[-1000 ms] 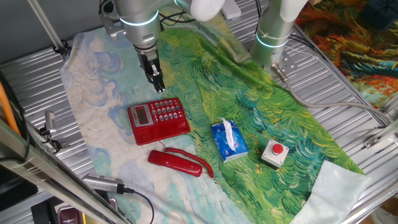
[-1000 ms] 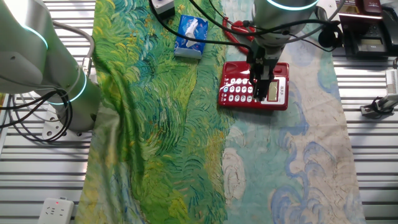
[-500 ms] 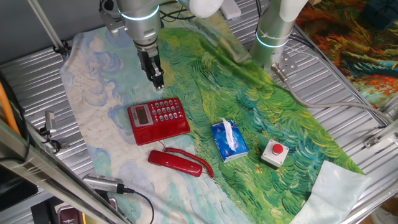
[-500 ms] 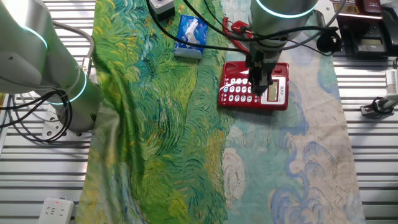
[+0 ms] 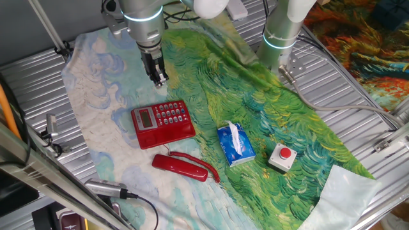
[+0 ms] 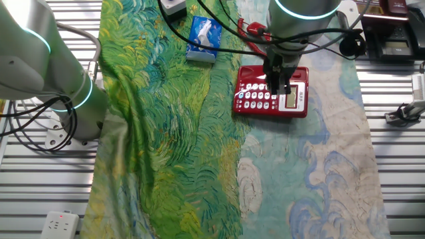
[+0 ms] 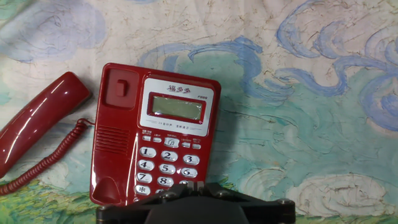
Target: Place the handset of the telephone on the corresponding phone cradle
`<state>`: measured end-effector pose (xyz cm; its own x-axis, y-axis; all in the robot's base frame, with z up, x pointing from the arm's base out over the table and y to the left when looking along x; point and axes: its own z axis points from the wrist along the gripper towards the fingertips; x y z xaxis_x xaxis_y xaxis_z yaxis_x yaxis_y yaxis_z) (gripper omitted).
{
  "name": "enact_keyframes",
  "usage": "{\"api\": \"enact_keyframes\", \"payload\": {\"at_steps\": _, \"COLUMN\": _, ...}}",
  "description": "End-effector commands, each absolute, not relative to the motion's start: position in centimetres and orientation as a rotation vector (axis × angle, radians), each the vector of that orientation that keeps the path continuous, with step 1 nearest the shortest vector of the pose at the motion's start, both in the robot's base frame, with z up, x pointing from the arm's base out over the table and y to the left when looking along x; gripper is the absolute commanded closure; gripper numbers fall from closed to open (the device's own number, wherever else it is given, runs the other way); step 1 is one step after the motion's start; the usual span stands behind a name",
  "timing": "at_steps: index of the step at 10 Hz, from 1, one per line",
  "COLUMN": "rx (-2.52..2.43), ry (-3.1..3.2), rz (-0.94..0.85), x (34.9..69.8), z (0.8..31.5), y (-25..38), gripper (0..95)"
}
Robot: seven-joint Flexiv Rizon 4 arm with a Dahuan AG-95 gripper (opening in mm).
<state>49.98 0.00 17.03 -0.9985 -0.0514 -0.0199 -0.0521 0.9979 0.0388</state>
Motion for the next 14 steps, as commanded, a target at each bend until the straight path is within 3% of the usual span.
{"api": "enact_keyframes", "payload": {"at_steps": 1, "rx": -0.060, "ry": 3.145, "rz": -0.002, "x": 50.2, "z": 17.1, "y": 0.2, "gripper": 95.0}}
{"api": "enact_keyframes", "payload": {"at_steps": 6, "rx": 0.083, "ry": 3.151, "rz": -0.017, "x": 54.8, "z": 17.0, "y": 5.7, "gripper": 95.0}}
{"api": "enact_keyframes", "payload": {"at_steps": 14, "rx": 0.138, "ry": 3.159, "rz": -0.024, "x": 55.3, "z": 16.5, "y": 6.0, "gripper": 95.0}}
